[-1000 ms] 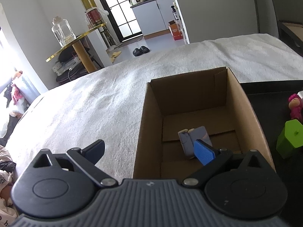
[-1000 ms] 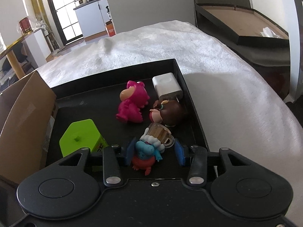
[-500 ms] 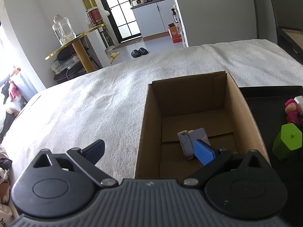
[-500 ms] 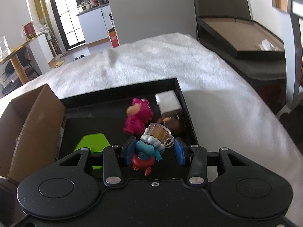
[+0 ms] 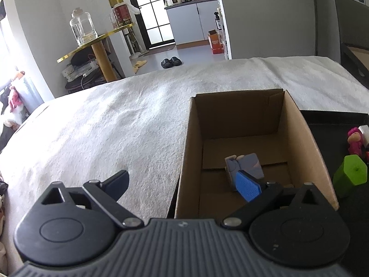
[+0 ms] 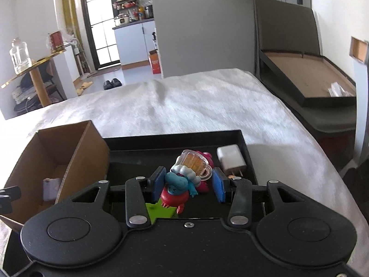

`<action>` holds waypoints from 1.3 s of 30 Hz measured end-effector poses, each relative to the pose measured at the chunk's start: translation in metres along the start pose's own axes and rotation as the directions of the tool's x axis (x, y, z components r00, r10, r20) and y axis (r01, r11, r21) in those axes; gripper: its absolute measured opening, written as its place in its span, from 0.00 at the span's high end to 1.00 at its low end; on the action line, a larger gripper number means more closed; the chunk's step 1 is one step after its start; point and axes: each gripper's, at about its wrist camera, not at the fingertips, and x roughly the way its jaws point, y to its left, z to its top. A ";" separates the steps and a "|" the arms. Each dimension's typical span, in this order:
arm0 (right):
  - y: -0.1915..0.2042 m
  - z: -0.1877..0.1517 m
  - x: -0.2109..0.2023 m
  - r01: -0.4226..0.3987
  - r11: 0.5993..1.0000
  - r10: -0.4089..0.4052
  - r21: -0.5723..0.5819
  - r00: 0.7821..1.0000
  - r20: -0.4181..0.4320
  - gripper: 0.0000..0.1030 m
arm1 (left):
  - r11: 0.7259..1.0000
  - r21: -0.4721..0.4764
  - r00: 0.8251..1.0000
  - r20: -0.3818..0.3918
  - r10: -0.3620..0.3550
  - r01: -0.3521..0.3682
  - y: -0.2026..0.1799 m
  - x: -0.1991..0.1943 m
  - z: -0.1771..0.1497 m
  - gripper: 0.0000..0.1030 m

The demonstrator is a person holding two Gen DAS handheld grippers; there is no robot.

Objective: Organize rigid objects
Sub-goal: 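Grasp the blue-and-red mug figure with the right gripper and lift, then carry the mug figure into the cardboard box and open the right gripper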

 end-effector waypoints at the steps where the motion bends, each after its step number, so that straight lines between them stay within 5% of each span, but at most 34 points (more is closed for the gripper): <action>1: 0.003 0.001 -0.001 -0.002 1.000 0.002 -0.004 1.000 0.003 0.58 | 1.000 -0.004 1.000 0.000 -0.006 0.006 0.001 0.000 0.000 0.06; 7: 0.022 0.007 -0.007 -0.017 0.999 0.018 -0.033 1.000 0.024 0.58 | 1.000 -0.021 1.000 0.014 -0.016 0.016 0.011 0.002 -0.004 0.08; 12: 0.039 0.010 -0.013 -0.048 0.998 0.050 -0.044 0.998 0.032 0.58 | 0.999 -0.036 1.000 0.004 -0.031 0.031 0.019 0.007 -0.009 0.18; 21: 0.068 0.013 -0.018 -0.101 0.992 0.104 -0.077 0.994 0.032 0.58 | 0.992 -0.090 0.995 -0.032 -0.091 0.087 0.033 0.015 -0.018 0.66; 23: 0.075 0.012 -0.019 -0.116 0.989 0.119 -0.093 0.992 0.031 0.58 | 0.989 -0.085 0.992 -0.020 -0.123 0.121 0.033 0.015 -0.020 0.85; 25: 0.082 0.010 -0.019 -0.130 0.985 0.134 -0.114 0.991 0.030 0.58 | 0.989 -0.085 0.992 -0.016 -0.124 0.122 0.033 0.014 -0.021 0.90; 39: 0.131 0.007 -0.019 -0.234 0.935 0.249 -0.267 0.968 0.025 0.58 | 0.978 -0.061 0.980 0.015 -0.197 0.197 0.042 0.010 -0.023 0.93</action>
